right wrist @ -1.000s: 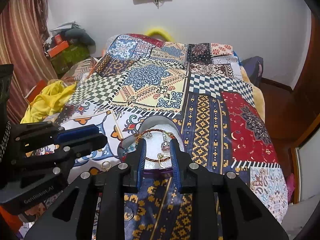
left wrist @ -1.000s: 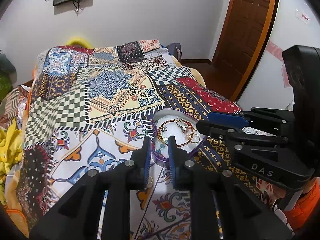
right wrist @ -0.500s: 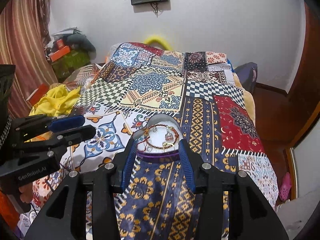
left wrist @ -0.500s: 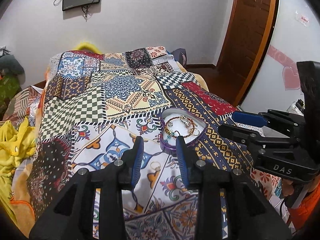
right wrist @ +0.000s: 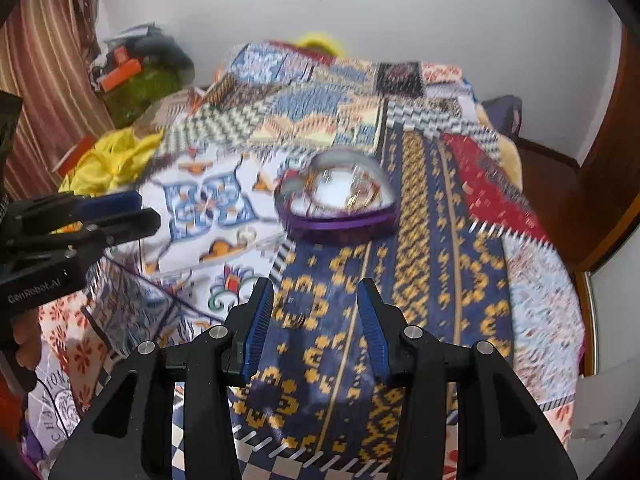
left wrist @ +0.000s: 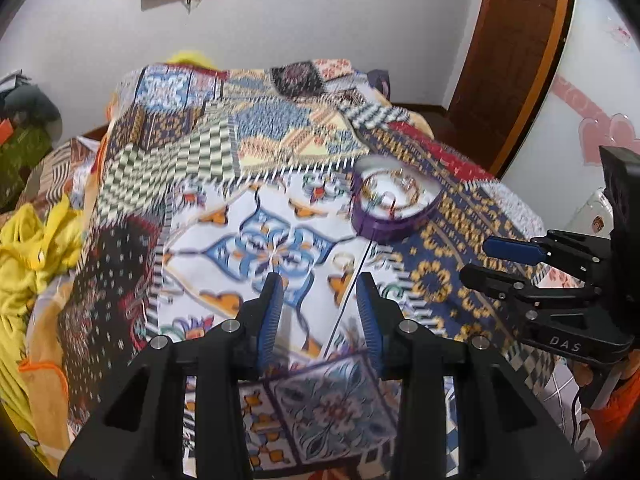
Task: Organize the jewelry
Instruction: 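Lift the right tool from the tin toward the second gold ring, then grasp the second gold ring on the quilt with the right tool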
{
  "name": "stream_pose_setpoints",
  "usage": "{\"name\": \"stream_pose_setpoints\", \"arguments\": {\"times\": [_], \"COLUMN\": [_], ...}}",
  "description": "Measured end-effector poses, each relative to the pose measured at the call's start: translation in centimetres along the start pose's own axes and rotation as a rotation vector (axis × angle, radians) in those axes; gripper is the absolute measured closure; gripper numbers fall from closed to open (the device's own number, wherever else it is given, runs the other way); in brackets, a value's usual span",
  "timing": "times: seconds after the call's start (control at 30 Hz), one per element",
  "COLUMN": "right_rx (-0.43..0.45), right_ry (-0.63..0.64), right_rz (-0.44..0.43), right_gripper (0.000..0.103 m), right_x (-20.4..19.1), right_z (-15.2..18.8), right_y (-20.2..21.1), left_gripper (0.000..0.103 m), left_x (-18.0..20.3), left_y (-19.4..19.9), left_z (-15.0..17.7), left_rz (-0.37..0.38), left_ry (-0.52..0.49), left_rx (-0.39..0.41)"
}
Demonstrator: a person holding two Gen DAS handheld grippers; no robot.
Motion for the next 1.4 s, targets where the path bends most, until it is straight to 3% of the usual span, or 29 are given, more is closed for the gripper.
{"name": "stream_pose_setpoints", "arguments": {"times": [0.37, 0.5, 1.07, 1.4], "right_rx": [-0.032, -0.029, 0.060, 0.079], "right_ry": [0.041, 0.062, 0.000, -0.031], "right_rz": [-0.021, -0.022, 0.003, 0.002], "right_gripper": [0.063, 0.083, 0.083, 0.083], "right_x": [-1.4, -1.5, 1.5, 2.7], "right_z": [1.6, 1.6, 0.0, -0.5], "right_y": [-2.2, -2.4, -0.8, -0.6], "left_gripper": [0.066, 0.066, 0.067, 0.093], "left_x": [0.3, 0.7, 2.0, 2.1], "left_y": [-1.6, -2.2, -7.0, -8.4], "left_z": [1.5, 1.3, -0.8, -1.0], "left_rz": [0.019, 0.033, 0.059, 0.034], "left_ry": [-0.004, -0.009, 0.007, 0.002], "left_rx": [-0.049, -0.055, -0.103, -0.120]}}
Point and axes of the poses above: each gripper's, at about its wrist camera, not at the fingertips, and y roughly against the way its jaws point, x to its right, z to its underside, the point moved 3 cm from there along -y, roughly the way its jaws point
